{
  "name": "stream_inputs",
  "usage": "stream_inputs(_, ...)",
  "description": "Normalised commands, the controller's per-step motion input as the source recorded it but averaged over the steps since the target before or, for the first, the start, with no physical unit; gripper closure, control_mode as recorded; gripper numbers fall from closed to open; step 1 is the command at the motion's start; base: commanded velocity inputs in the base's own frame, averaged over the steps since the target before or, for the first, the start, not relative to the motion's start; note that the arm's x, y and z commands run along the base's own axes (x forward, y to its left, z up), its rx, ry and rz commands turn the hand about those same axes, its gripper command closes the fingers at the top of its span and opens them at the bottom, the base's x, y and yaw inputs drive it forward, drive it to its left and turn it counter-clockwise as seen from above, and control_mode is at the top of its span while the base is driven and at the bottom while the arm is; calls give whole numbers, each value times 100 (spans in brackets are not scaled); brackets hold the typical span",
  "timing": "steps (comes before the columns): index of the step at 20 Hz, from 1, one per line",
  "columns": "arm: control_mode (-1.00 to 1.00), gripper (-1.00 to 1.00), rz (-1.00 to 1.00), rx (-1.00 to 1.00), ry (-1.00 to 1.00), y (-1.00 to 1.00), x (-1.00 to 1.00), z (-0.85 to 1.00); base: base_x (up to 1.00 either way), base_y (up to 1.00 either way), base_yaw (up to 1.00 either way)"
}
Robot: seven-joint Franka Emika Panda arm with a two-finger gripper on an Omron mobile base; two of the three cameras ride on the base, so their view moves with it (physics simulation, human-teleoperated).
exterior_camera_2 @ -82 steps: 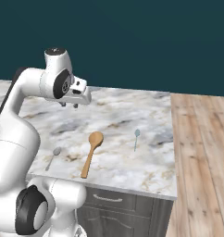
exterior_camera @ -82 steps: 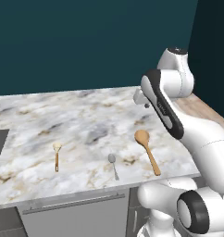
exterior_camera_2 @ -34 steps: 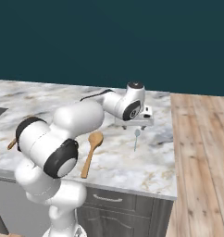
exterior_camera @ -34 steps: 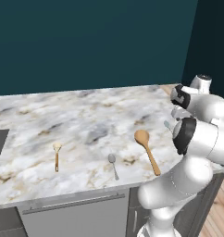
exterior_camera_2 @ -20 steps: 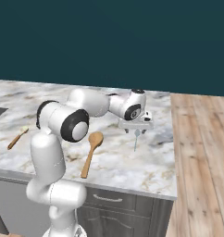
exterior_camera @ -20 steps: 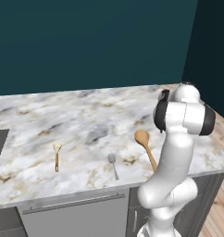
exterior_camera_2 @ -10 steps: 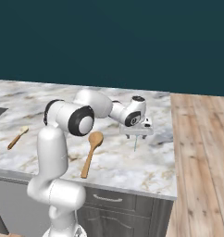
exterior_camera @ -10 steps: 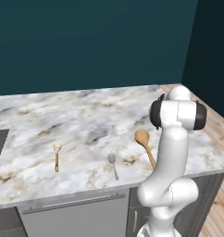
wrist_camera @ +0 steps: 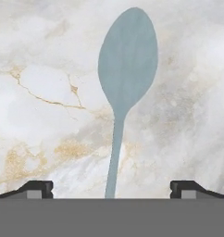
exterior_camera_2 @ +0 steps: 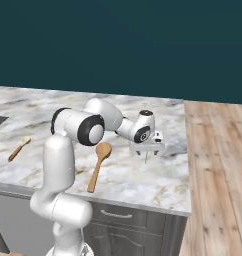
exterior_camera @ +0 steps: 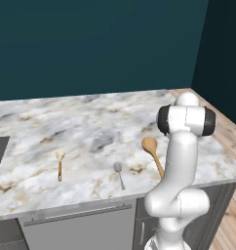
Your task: Organize the utensils by type. Pick up the wooden spoons from the counter and place them in the open cabinet. Then pick up the metallic utensils from the counter and place them in the open drawer.
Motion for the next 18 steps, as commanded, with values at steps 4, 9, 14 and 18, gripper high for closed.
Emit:
stream_inputs(4, -100, -100, 0, 3, 0, -13, 9, -41, 0, 0, 0)
stream_inputs(9, -100, 100, 0, 10, 0, -22, 1, -57, 0, 0, 0)
stream_inputs(14, -100, 100, 0, 10, 12, 0, 5, -72, 0, 0, 0)
stream_inputs(18, -100, 100, -2, 0, 18, 37, 10, -69, 0, 0, 0)
